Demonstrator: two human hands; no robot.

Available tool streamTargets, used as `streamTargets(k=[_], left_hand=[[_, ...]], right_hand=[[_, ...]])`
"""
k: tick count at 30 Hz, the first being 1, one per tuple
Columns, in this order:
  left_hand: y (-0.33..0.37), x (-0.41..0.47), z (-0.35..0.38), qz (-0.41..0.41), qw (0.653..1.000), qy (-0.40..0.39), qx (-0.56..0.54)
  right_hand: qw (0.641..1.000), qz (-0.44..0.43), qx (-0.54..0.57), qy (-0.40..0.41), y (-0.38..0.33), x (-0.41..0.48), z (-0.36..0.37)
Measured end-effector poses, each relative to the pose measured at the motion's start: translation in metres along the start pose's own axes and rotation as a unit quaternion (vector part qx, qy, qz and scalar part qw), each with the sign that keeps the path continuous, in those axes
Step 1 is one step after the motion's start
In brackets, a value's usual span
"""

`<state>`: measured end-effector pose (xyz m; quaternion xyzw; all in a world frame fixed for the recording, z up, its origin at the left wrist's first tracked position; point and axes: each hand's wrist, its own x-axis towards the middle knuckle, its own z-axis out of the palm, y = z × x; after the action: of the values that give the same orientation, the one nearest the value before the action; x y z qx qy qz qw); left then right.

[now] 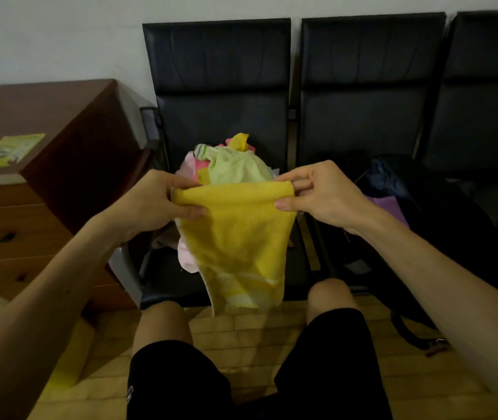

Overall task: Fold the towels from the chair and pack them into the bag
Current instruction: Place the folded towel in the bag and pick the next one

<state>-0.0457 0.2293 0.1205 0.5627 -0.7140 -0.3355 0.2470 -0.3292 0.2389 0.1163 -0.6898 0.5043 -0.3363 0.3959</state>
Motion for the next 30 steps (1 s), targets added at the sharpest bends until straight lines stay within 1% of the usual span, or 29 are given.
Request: streamTargets(k=[5,7,10,15,18,21,24,27,28,30], left_hand=[[0.003,0.011,-0.001,0.017,0.998,0.019,0.059],[0.004,0.014,-0.002,0.018,0.996,0.027,0.083],[0.002,0.018,-0.001,0.022,0.993,0.047,0.108],[-0.001,0.02,0.005,0.037,0.987,0.082,0.13],[-0.002,0.022,0.005,0.035,0.988,0.075,0.129],[-0.002,0.024,0.003,0.028,0.989,0.05,0.134],[0.001,0.021,0.004,0.026,0.992,0.039,0.119],[0.005,0.017,0.007,0.035,0.993,0.04,0.106],[0.006,0.015,0.007,0.048,0.994,0.034,0.088],[0.009,0.007,0.01,0.063,0.998,0.005,-0.013]], right_hand=[[0.994,-0.019,-0.067,0.082,0.0,0.007,0.004],[0.99,-0.026,-0.098,0.101,-0.002,0.007,0.003],[0.982,-0.03,-0.15,0.113,-0.002,0.005,0.002],[0.97,-0.041,-0.202,0.132,0.001,0.003,-0.001],[0.962,-0.053,-0.225,0.148,0.001,0.002,-0.002],[0.959,-0.05,-0.244,0.138,0.003,0.002,-0.004],[0.966,-0.029,-0.231,0.11,0.009,0.002,-0.01],[0.977,-0.029,-0.198,0.076,0.017,0.002,-0.014],[0.982,-0.023,-0.174,0.071,0.019,0.002,-0.015],[0.994,0.003,-0.098,0.054,0.025,-0.001,-0.017]])
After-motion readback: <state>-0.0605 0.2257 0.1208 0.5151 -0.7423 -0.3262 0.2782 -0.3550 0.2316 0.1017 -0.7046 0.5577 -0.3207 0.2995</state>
